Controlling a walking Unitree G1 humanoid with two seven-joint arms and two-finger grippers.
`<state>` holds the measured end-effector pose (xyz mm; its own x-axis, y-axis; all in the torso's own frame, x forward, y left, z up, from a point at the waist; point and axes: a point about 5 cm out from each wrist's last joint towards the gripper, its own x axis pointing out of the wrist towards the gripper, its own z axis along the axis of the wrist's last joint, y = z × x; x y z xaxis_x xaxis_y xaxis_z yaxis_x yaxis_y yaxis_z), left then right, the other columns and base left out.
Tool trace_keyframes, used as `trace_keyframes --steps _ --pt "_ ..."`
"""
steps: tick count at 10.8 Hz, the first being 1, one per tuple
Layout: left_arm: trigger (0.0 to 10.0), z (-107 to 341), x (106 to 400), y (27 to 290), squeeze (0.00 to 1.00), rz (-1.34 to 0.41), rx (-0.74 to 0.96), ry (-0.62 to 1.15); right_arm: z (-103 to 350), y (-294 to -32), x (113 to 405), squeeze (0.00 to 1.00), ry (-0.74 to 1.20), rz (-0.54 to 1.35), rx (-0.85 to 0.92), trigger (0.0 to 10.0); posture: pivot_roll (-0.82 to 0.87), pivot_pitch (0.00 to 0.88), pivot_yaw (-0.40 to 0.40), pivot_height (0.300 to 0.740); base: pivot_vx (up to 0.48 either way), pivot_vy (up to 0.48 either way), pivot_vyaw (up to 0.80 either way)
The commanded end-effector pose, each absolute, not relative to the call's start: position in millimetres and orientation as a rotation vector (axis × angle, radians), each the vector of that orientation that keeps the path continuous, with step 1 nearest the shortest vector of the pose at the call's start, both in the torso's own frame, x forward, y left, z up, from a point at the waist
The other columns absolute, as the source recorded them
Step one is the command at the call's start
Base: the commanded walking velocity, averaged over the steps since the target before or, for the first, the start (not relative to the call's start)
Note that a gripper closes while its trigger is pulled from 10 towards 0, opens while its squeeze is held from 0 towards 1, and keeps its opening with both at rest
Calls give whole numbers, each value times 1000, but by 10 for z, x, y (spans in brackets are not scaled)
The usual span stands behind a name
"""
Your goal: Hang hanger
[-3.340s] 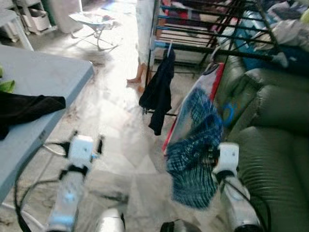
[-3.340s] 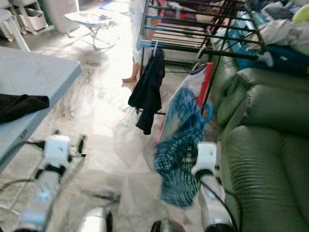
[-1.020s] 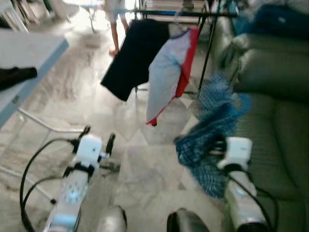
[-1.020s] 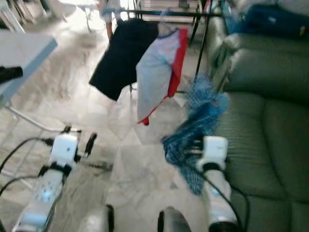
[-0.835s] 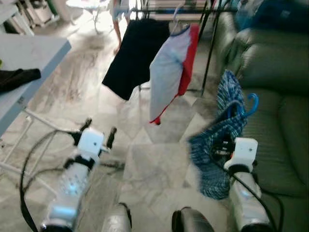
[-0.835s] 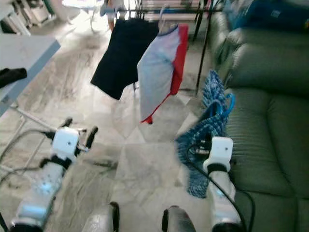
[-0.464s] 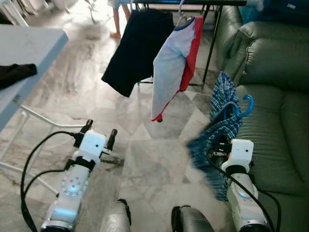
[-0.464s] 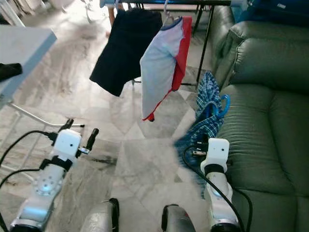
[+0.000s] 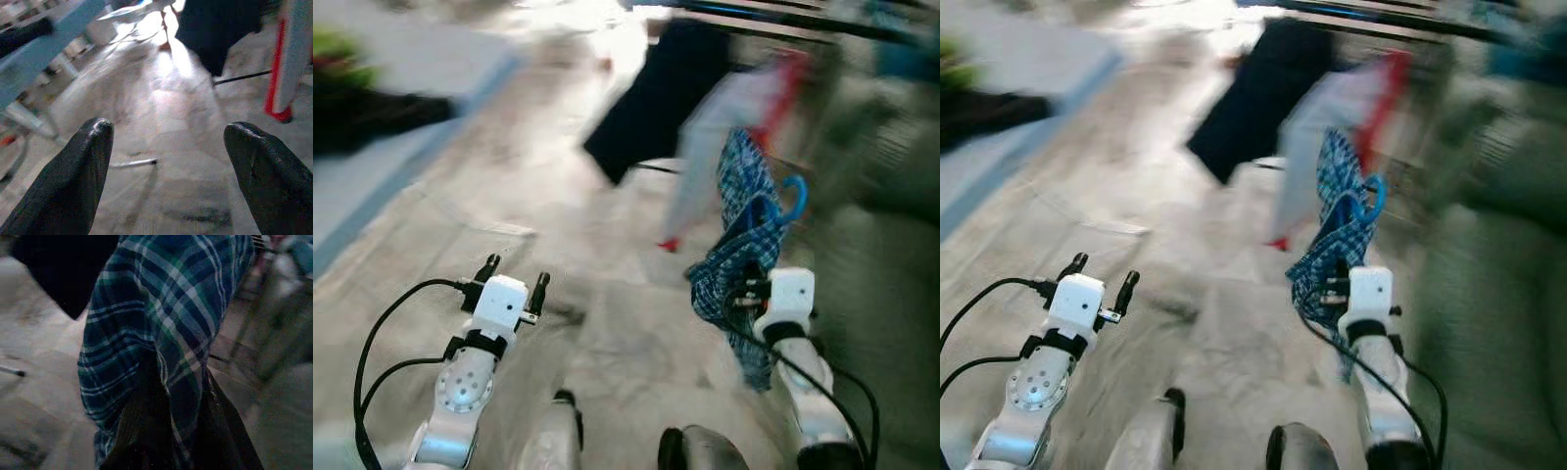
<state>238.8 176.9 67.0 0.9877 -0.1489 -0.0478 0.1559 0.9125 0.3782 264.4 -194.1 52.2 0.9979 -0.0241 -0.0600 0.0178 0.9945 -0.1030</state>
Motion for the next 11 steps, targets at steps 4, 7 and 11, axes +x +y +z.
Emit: trace_keyframes --steps 4,7,11 --pt "10000 627 2436 1827 0 -121 428 34 750 -1742 2723 0 -16 153 -57 10000 78 161 -41 740 0 0 800" --pt "10000 619 2447 1792 0 -117 421 32 866 -1607 2742 0 -37 282 -51 10000 76 161 -48 740 0 0 800" --pt "10000 619 2447 1792 0 -117 421 32 866 -1607 2742 0 -37 282 -51 10000 76 161 -48 740 0 0 800"
